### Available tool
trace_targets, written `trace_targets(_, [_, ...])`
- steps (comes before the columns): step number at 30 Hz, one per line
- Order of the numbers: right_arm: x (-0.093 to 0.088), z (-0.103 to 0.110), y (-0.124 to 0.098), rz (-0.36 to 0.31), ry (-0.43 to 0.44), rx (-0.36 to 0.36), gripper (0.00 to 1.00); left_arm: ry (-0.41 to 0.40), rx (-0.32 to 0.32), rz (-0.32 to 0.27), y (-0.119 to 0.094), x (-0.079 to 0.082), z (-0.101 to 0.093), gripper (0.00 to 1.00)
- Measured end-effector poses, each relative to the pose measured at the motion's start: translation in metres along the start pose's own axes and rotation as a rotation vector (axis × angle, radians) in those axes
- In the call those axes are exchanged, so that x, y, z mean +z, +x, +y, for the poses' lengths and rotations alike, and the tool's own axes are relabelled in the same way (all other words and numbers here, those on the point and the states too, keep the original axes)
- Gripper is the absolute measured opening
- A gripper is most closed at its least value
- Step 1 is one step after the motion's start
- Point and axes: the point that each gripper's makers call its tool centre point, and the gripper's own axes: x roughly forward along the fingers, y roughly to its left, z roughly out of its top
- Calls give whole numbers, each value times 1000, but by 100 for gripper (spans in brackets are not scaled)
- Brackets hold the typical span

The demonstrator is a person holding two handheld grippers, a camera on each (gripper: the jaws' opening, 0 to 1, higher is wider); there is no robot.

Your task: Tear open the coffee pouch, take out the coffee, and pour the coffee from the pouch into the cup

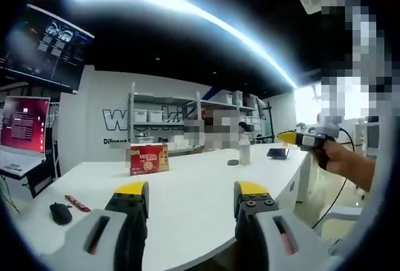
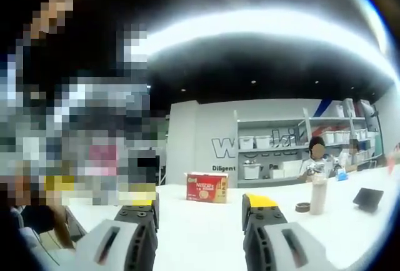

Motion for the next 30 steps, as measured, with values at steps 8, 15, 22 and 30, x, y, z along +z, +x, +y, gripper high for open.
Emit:
trace_targets(8, [2, -1, 0, -4, -3, -4, 53, 0, -1, -2, 0, 1, 0, 57])
trace_targets(15, [3, 2, -1, -8, -5, 0, 53, 7, 6, -9, -3, 5, 2, 57])
trace_targets(22, [-1, -1, 1, 4, 3, -5, 53, -1, 8, 11, 0, -4, 4, 57])
trace_targets(30, [-6, 1, 2, 19, 7, 0, 53, 10, 14, 17, 1, -9, 7, 57])
